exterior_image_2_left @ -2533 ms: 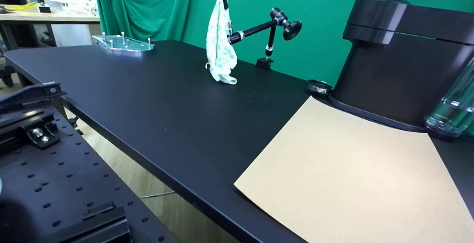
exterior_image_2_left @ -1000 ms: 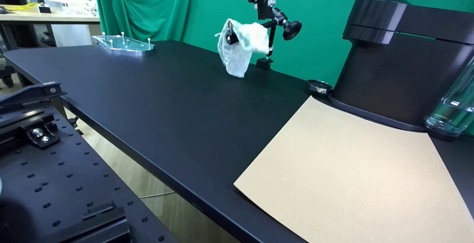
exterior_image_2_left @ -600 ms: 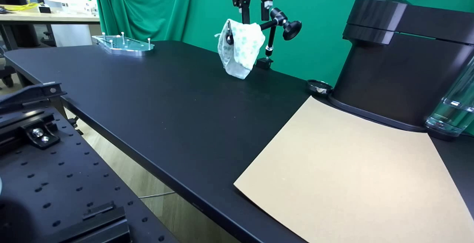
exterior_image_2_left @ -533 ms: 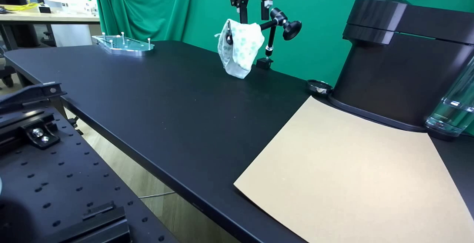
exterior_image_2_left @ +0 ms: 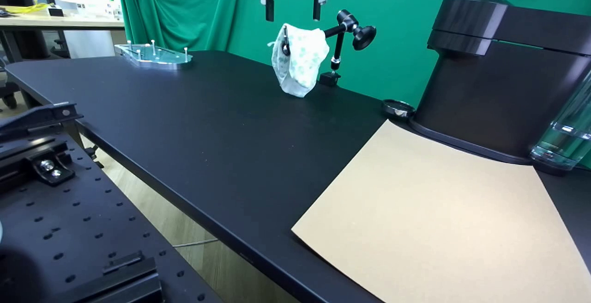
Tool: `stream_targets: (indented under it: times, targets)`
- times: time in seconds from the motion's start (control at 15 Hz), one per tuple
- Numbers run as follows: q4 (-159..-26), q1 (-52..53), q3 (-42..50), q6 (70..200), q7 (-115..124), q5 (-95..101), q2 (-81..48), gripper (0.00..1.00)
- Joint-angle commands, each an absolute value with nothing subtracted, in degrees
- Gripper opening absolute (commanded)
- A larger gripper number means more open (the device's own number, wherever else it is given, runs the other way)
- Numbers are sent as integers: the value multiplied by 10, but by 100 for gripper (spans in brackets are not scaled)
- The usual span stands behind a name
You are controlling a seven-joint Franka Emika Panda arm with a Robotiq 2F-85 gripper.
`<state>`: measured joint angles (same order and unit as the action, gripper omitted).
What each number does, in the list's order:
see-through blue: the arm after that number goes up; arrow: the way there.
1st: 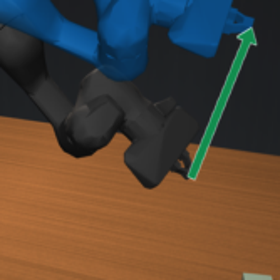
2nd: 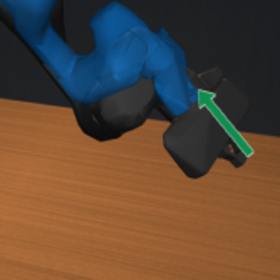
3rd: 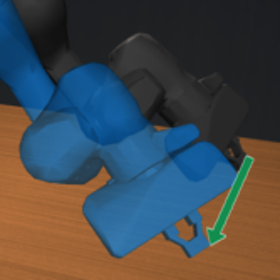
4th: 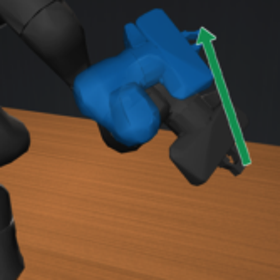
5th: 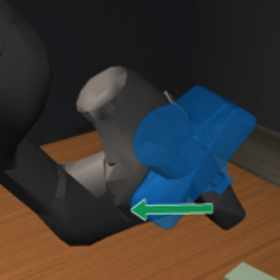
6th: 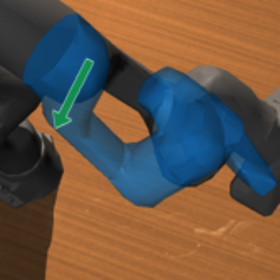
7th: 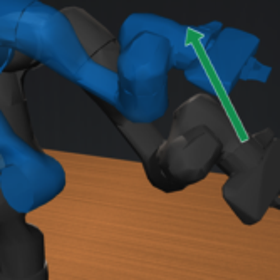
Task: Place the cloth on the black stand
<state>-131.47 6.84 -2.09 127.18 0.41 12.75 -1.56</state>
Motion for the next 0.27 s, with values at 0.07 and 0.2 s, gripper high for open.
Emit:
stream_targets:
  times: [0.07, 0.2]
  targets:
    - [-1373, 58, -29, 1255, -191, 54, 62, 100]
    - [-1383, 61, -25, 1235, -279, 23, 82, 100]
